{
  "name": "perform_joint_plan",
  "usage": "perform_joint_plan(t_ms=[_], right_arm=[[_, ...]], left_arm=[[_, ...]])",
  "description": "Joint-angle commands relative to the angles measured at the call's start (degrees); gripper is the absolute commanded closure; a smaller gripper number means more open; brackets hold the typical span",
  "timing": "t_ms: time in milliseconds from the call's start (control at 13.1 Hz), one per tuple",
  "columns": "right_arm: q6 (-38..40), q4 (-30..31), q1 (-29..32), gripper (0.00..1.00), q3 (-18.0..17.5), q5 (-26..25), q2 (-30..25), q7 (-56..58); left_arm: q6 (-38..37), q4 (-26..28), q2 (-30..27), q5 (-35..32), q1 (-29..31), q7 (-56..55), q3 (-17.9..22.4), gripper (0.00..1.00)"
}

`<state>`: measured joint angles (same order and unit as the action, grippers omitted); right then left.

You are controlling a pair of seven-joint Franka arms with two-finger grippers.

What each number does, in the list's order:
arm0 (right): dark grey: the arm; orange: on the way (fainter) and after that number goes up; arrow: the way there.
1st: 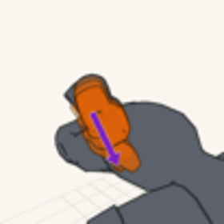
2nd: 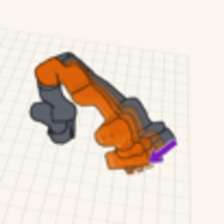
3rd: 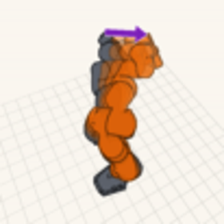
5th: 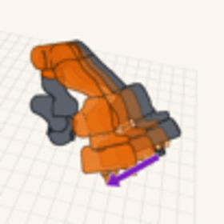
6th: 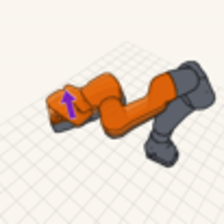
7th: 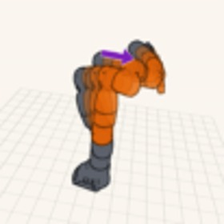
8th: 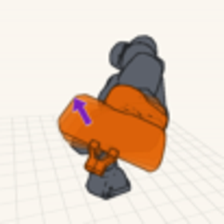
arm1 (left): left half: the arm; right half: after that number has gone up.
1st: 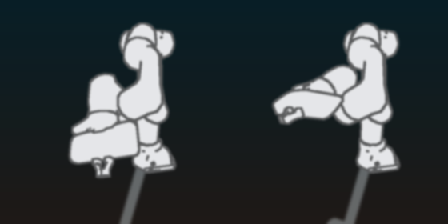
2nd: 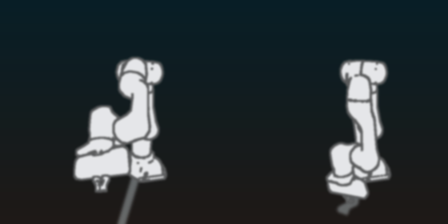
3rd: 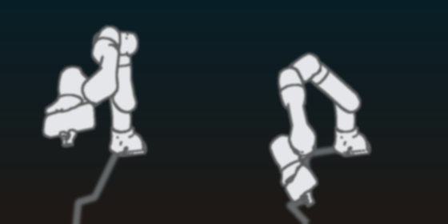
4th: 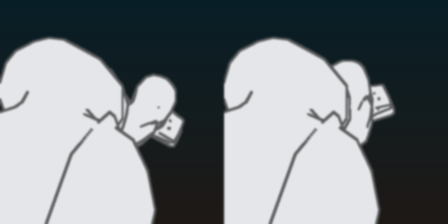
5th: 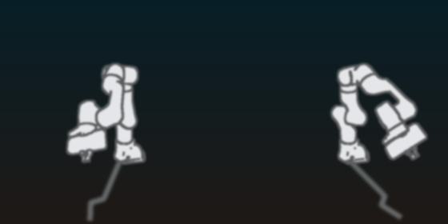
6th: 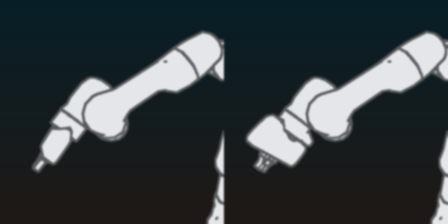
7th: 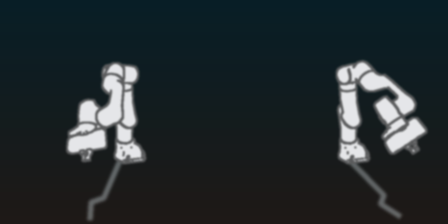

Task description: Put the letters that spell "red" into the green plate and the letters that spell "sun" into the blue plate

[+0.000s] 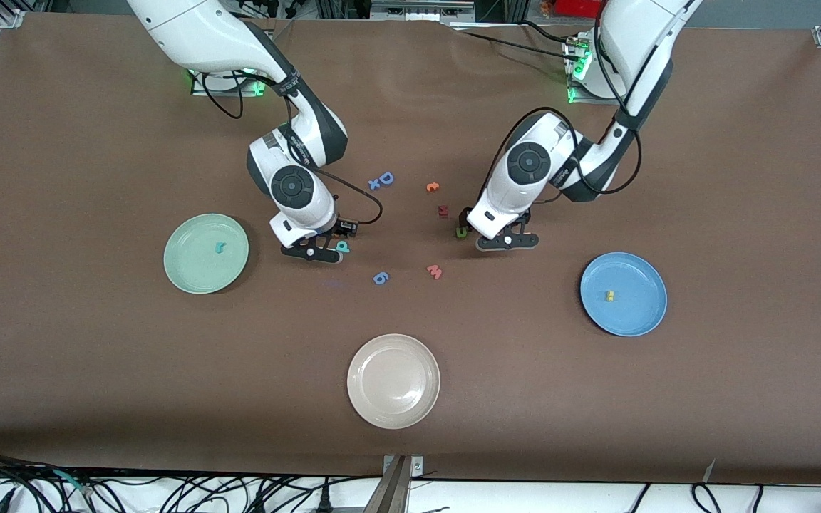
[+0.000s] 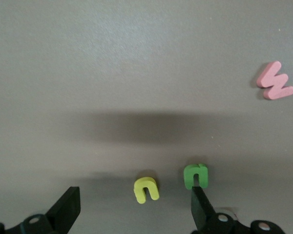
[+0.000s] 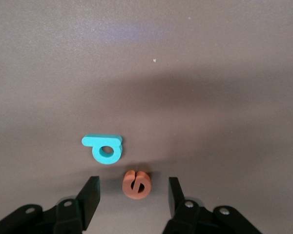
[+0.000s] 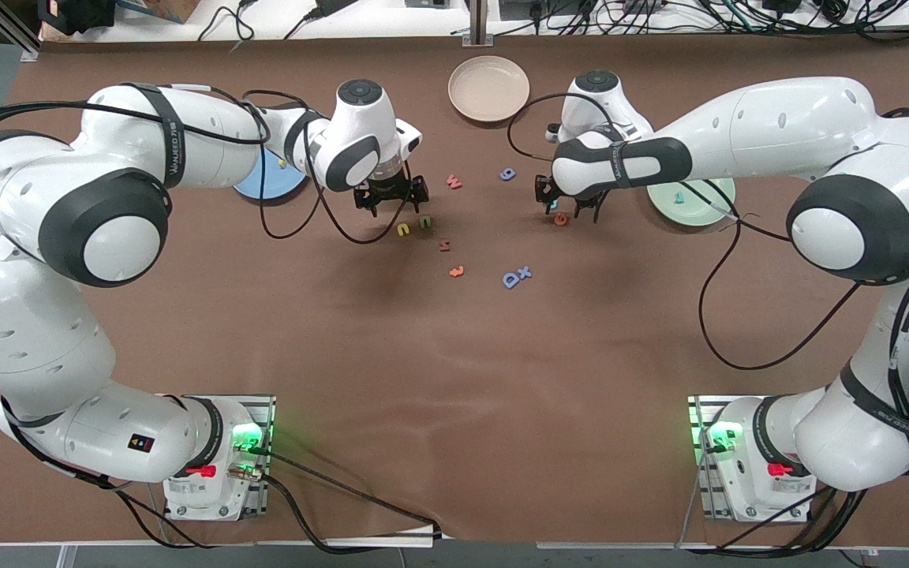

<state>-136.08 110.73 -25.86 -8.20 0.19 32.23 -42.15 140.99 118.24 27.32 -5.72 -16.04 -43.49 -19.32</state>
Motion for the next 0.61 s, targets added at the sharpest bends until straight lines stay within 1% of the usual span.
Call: perform_joint_plan(t_ms=[0, 153, 306, 459, 535], right_arm=[[-2.08, 1.41, -0.51, 0.39, 0.11, 0.25, -0.06, -0.92], [-3.05, 2.29, -0.59, 0.39, 0.20, 0.07, -0.06, -1.01], [-3.57, 2.65, -0.59, 0.42, 0.11, -0.02, 0.03, -1.01], [-5.50, 3.44, -0.59, 0.42, 0.11, -0.10, 0.29, -1.01], [-5.60, 3.53, -0.59, 0.45, 0.20, -0.10, 0.29, -1.01]], left_arm=[[2.96, 1.73, 0.18, -1.84, -0.58, -1.86, 0.24, 0.00], [4.20, 2.87, 0.45, -2.36, -0.84, -1.86, 0.24, 0.00], [4.73, 3.05, 1.50, -4.30, -0.75, -1.95, 0.16, 0.01], [5.96, 3.14, 1.94, -4.57, -0.75, -1.95, 0.24, 0.04], [5.96, 3.14, 1.94, -4.57, -0.75, -1.95, 0.16, 0.07]])
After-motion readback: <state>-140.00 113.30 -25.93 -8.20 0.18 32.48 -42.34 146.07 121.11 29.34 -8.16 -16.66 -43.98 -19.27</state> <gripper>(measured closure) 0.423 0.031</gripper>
